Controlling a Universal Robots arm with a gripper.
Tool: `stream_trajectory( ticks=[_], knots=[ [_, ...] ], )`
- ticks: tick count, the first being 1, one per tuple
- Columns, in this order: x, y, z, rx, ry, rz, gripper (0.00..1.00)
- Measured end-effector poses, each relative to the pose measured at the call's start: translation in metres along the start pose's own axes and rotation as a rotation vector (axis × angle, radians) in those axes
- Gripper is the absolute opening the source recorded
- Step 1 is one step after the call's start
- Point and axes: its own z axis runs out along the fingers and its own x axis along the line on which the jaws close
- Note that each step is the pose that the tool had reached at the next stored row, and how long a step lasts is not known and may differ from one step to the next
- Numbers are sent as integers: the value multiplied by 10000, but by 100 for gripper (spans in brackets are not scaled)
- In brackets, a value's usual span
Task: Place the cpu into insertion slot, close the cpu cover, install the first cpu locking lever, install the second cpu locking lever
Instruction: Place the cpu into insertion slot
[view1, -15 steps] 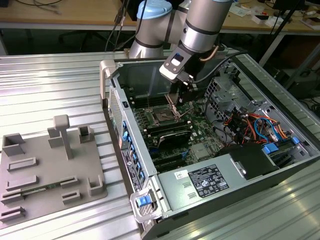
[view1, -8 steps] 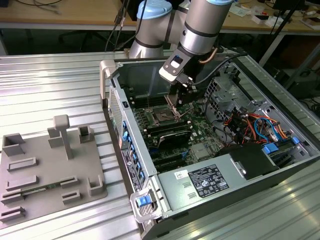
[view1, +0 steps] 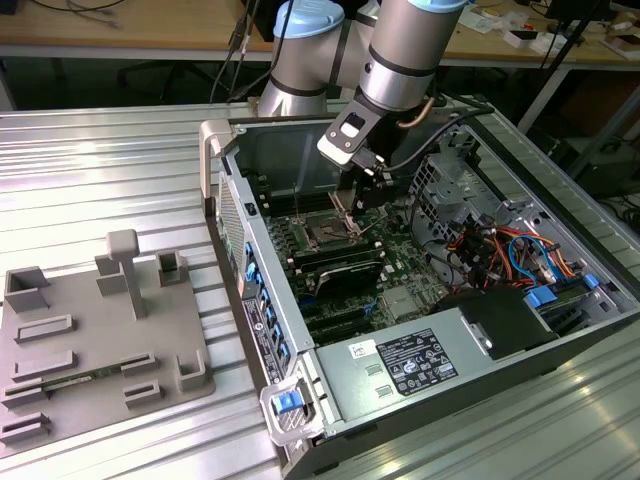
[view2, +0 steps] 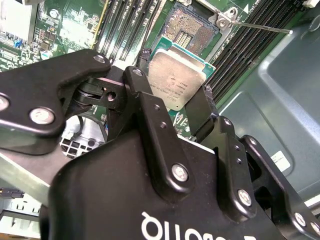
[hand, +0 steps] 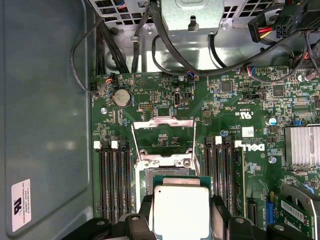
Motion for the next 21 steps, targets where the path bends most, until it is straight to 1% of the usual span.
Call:
stream_trajectory(
  ticks=[6, 10, 12, 14, 16, 17, 19, 20, 21],
  knots=[
    [10, 0, 16, -1, 3, -1, 55],
    [34, -2, 61, 0, 11, -4, 55],
    [39, -5, 87, 2, 16, -104, 55],
    [39, -13, 111, 9, 25, -328, 55],
    [46, -37, 149, 12, 28, -432, 55],
    [54, -60, 184, 12, 30, -460, 55],
    [62, -72, 219, 12, 30, -475, 55],
    [71, -76, 261, 13, 33, -539, 55],
    [75, -76, 281, 16, 33, -623, 55]
  ],
)
